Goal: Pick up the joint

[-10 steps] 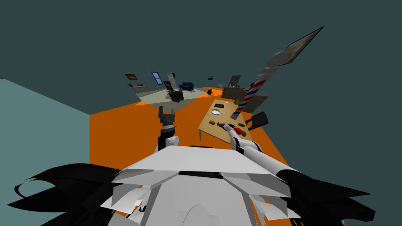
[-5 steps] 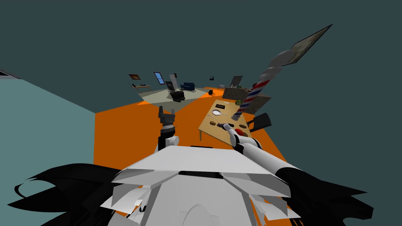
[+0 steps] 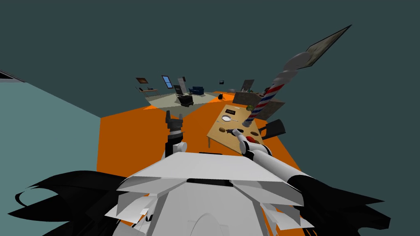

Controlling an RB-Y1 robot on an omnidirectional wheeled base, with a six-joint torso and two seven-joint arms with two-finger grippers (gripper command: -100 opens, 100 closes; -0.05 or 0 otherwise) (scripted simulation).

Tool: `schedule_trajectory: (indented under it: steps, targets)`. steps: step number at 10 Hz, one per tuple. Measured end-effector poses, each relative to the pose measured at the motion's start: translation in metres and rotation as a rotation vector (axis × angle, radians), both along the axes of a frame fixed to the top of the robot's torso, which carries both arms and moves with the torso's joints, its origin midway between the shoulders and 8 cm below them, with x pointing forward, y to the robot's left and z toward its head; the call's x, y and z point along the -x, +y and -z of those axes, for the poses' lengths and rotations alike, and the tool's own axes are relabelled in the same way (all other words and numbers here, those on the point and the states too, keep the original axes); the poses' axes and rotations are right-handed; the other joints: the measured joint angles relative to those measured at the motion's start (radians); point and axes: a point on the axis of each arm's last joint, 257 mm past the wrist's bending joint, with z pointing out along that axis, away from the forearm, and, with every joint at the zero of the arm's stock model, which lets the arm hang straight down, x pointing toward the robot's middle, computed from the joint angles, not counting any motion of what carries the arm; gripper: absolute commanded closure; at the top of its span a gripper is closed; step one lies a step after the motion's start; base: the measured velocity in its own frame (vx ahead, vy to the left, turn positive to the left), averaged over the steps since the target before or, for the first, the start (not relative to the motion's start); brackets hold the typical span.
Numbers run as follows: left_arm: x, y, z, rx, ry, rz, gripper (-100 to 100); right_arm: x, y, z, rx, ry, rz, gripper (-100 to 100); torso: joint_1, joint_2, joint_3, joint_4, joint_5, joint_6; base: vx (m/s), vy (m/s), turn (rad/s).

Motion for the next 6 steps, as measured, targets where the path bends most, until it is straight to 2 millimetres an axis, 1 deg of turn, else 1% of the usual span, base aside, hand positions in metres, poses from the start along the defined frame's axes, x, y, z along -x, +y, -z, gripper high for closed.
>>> schedule_trajectory:
  steps: [1, 3, 4, 6]
  targets:
    - [0.000, 0.000, 0.000, 0.000, 0.000, 0.000, 0, -0.001, 0.000, 0.000, -0.005, -0.006, 0.009, -100, 0.001, 0.002, 0.001, 0.000, 0.000, 0.000, 0.005, -0.002, -0.005]
    - [0.000, 0.000, 0.000, 0.000, 0.000, 0.000, 0, 0.009, 0.005, 0.013, 0.002, 0.016, -0.004, -100, 0.002, 0.004, 0.002, 0.001, 0.000, 0.000, 0.025, -0.013, 0.009]
    - [0.000, 0.000, 0.000, 0.000, 0.000, 0.000, 0, 0.012, 0.006, 0.016, 0.004, 0.017, -0.006, -100, 0.002, 0.004, 0.002, 0.001, 0.000, 0.000, 0.012, -0.007, 0.001]
    - [0.000, 0.000, 0.000, 0.000, 0.000, 0.000, 0, 0.014, 0.006, 0.017, 0.013, 0.020, -0.018, -100, 0.003, 0.006, 0.003, 0.001, 0.000, 0.000, 0.000, 0.000, 0.000]
